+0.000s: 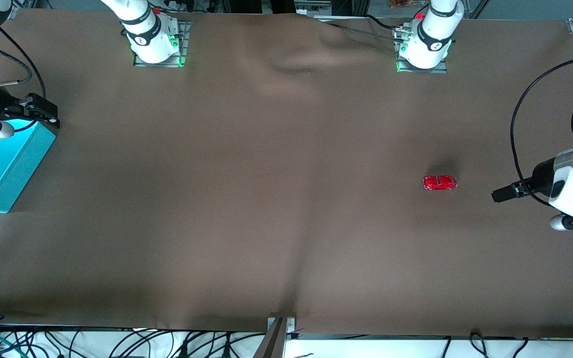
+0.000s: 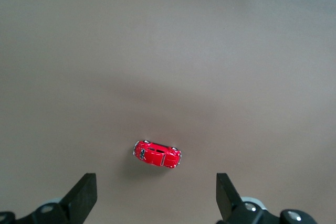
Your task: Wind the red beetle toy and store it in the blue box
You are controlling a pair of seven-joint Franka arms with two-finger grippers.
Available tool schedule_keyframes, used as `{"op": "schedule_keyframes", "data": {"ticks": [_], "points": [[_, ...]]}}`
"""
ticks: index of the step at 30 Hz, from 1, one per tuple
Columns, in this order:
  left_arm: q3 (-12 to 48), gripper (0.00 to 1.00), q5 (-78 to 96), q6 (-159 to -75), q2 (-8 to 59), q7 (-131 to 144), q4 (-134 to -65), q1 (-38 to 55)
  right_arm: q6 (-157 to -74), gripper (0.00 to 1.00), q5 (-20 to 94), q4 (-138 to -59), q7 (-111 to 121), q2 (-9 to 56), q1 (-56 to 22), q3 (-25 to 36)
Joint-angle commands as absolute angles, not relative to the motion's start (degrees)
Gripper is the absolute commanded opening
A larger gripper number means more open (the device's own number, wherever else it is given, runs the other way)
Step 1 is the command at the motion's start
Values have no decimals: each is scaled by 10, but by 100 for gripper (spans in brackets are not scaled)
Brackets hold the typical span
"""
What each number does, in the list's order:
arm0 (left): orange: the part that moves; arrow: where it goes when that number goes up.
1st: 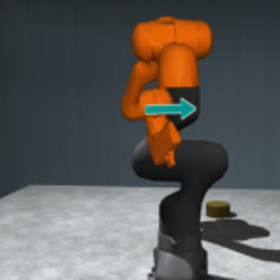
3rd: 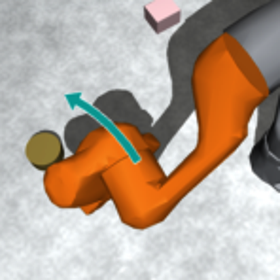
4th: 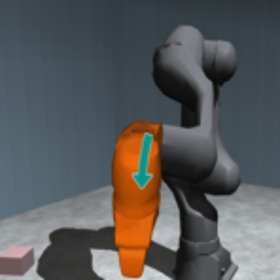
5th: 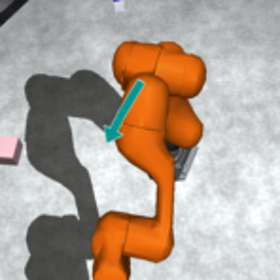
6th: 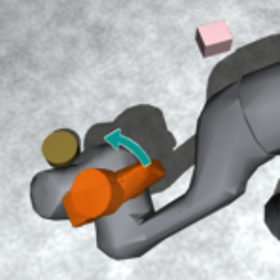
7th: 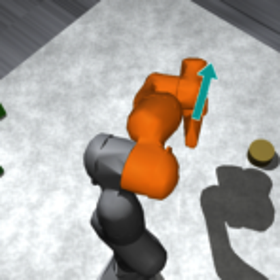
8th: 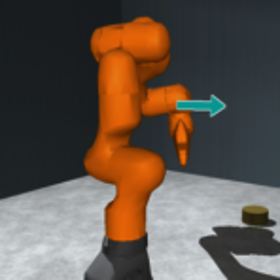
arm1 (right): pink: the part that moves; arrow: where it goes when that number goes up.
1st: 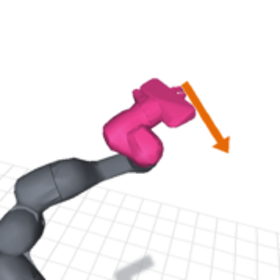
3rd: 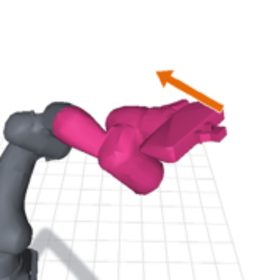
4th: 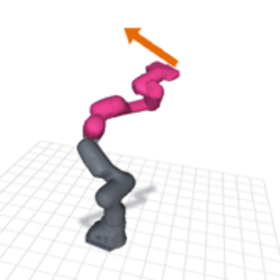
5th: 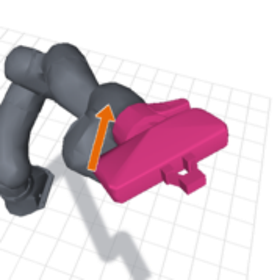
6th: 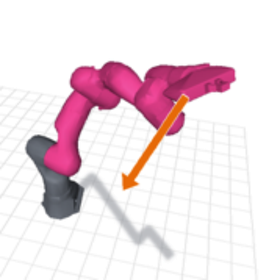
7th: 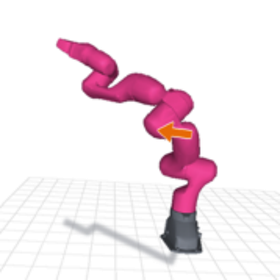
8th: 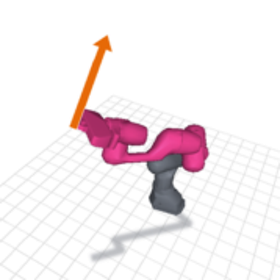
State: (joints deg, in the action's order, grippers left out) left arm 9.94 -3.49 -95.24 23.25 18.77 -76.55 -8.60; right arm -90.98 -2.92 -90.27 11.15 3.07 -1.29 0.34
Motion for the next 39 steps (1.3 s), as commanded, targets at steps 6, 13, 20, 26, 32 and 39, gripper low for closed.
{"op": "schedule_keyframes", "data": {"ticks": [6,13,20,26,32,39], "points": [[98,100,-25,-947,224,178,-773,-86,-915,100,-23,-887,110,36,-8,4],[98,100,-24,-947,224,179,-773,-86,-915,100,-23,-887,111,36,-7,4],[103,100,-25,-905,222,213,-773,-85,-915,100,-23,-887,111,36,-6,4],[102,100,-24,-883,220,228,-774,-91,-916,100,-22,-887,111,36,-5,4],[102,100,-24,-868,221,296,-776,-92,-916,100,-23,-887,111,36,-6,4],[102,100,-25,-866,221,352,-787,-92,-916,100,-22,-887,112,36,-6,4]]}}
